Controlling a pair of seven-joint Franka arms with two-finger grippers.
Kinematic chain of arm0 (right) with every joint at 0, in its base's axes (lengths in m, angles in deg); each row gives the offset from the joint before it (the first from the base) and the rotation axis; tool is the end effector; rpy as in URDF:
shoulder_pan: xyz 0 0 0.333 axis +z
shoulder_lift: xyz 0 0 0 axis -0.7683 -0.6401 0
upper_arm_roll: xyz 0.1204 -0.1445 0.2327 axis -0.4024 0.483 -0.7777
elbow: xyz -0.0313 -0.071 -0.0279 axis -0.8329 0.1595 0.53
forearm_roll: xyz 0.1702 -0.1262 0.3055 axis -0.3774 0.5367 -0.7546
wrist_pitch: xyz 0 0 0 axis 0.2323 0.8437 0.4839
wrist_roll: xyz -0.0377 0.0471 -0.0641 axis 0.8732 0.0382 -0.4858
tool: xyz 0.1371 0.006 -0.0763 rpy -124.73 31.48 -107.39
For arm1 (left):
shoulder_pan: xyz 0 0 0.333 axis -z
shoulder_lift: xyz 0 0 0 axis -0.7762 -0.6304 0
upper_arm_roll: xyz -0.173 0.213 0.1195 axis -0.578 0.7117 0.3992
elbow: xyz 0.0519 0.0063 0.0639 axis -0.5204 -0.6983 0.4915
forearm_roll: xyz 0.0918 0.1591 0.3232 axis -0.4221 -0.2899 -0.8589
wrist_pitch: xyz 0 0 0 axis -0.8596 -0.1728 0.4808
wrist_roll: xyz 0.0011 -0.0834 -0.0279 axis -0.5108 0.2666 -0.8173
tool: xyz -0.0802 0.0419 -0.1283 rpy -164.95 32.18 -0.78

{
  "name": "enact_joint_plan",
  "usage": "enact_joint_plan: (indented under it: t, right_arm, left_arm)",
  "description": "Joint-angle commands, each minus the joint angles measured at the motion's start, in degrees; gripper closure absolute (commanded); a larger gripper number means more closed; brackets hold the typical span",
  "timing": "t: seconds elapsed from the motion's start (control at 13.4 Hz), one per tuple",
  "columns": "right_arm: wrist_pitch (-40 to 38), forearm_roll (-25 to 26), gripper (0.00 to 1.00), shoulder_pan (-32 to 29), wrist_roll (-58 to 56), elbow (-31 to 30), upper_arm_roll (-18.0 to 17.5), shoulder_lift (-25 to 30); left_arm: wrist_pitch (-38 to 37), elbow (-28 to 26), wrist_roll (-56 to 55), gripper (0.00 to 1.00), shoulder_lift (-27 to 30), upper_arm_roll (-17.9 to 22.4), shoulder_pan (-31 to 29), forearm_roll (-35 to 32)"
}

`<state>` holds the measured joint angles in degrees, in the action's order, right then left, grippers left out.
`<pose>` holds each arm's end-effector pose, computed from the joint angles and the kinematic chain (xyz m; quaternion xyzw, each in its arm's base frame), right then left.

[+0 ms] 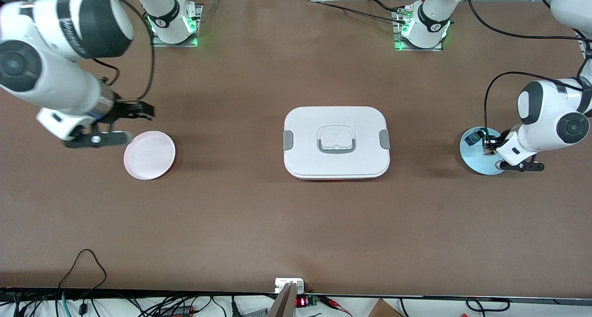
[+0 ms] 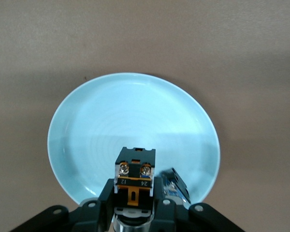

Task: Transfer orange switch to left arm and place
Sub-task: 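Lower the switch onto the light-blue plate and open the left gripper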

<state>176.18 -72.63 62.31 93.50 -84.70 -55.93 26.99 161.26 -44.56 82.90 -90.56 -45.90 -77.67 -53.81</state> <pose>0.5643 0.0897 0.4552 0.9933 0.0392 -0.0850 0.0682 0.5278 0.1413 0.1775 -0.9932 0.0195 0.1053 0.0447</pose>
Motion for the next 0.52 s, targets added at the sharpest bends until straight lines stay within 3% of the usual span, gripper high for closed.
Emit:
enact_joint_plan:
  t: [0.0,0.3,0.37,0.45]
  right_arm:
    - [-0.71,2.11,0.00,-4.09,0.80,2.38,-0.39,0.18]
    - [3.42,0.98,0.00,-10.94,0.20,1.78,-0.83,0.44]
    - [2.90,0.19,0.00,-11.66,-1.46,1.42,-0.74,1.05]
    - [1.85,0.09,0.00,-11.66,-2.00,0.55,-0.74,2.10]
  left_arm:
    - [4.70,0.68,1.01,0.98,-3.06,-0.49,-1.99,-3.12]
    - [5.25,1.99,1.01,0.92,-4.04,-0.49,-1.73,-3.39]
    - [5.25,2.08,1.01,0.84,-4.04,-0.49,-1.64,-3.39]
    - [5.25,2.08,1.01,0.65,-4.04,-0.49,-1.55,-3.39]
